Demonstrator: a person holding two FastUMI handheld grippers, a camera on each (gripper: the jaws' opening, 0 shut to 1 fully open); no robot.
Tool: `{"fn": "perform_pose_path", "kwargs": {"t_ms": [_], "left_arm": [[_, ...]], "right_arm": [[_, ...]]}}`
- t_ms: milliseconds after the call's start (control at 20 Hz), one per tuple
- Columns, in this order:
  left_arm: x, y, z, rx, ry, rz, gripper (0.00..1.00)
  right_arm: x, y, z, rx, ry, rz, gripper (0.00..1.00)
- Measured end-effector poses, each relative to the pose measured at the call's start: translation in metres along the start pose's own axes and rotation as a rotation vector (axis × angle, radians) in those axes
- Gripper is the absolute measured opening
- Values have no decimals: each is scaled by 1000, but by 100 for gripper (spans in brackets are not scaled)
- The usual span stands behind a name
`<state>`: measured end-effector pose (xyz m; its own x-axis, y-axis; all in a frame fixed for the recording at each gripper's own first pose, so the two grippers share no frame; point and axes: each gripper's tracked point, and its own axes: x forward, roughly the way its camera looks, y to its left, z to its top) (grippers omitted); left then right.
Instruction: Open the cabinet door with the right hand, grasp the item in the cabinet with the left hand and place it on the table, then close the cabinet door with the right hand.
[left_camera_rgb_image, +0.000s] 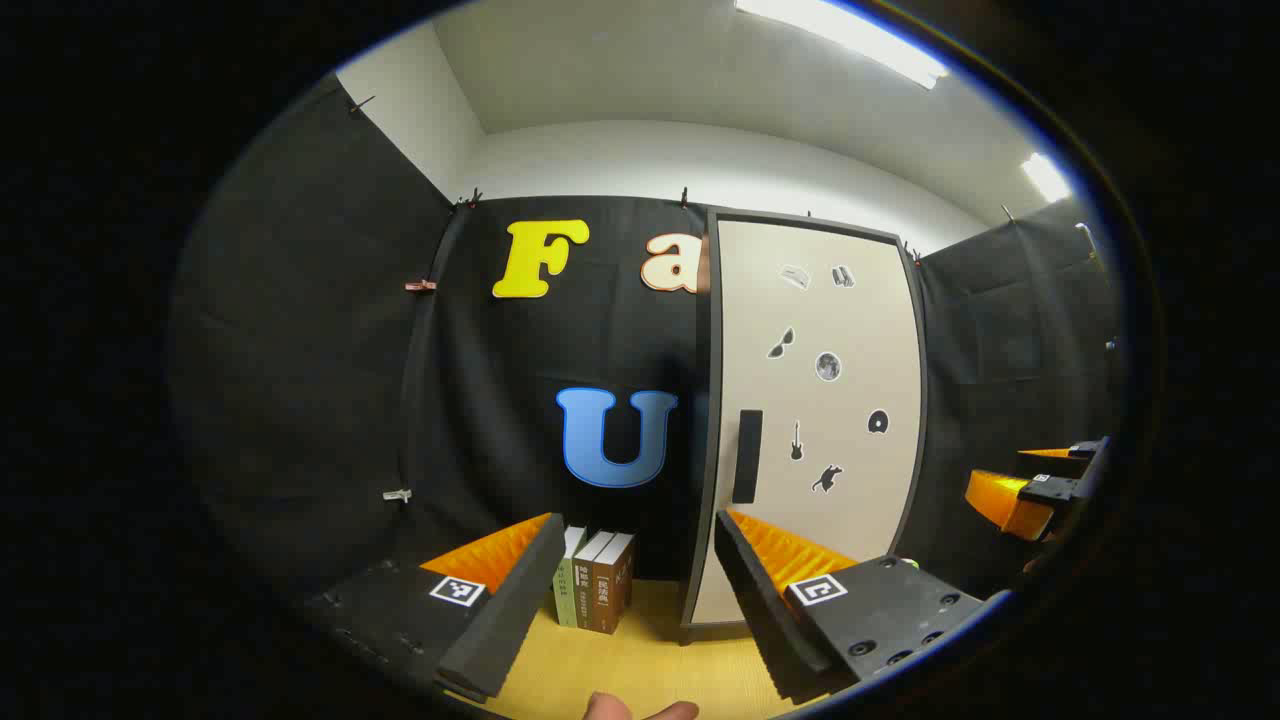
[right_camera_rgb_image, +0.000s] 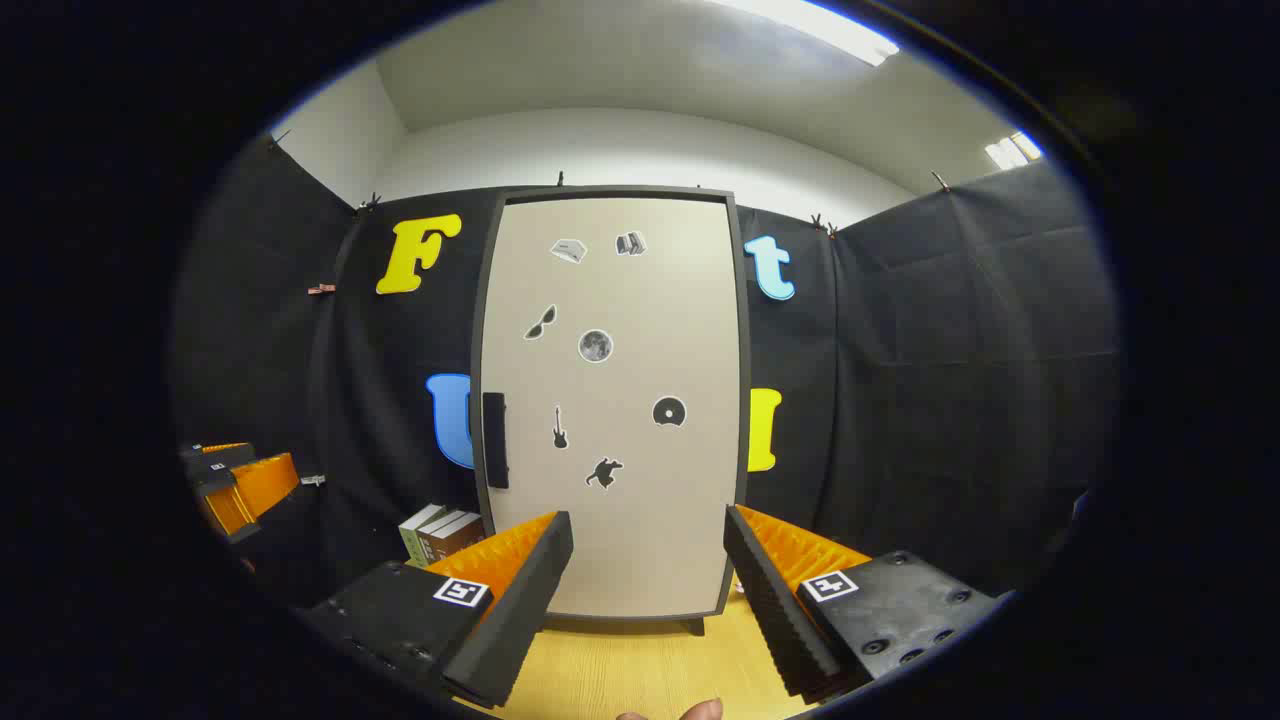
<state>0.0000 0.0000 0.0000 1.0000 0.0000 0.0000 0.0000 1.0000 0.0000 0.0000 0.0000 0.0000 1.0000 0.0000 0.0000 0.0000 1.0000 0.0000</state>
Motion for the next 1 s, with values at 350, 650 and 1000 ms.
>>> {"fn": "perform_pose_path", "kwargs": {"t_ms": [350,650,1000], "left_arm": [[-2,-2,2,17,-6,4,95],[-4,-1,2,33,-1,17,94],[-4,2,0,28,3,14,95]], "right_arm": [[-2,-2,3,4,-1,2,97],[-6,1,8,0,-10,15,97],[-8,9,9,-6,-13,34,97]]}}
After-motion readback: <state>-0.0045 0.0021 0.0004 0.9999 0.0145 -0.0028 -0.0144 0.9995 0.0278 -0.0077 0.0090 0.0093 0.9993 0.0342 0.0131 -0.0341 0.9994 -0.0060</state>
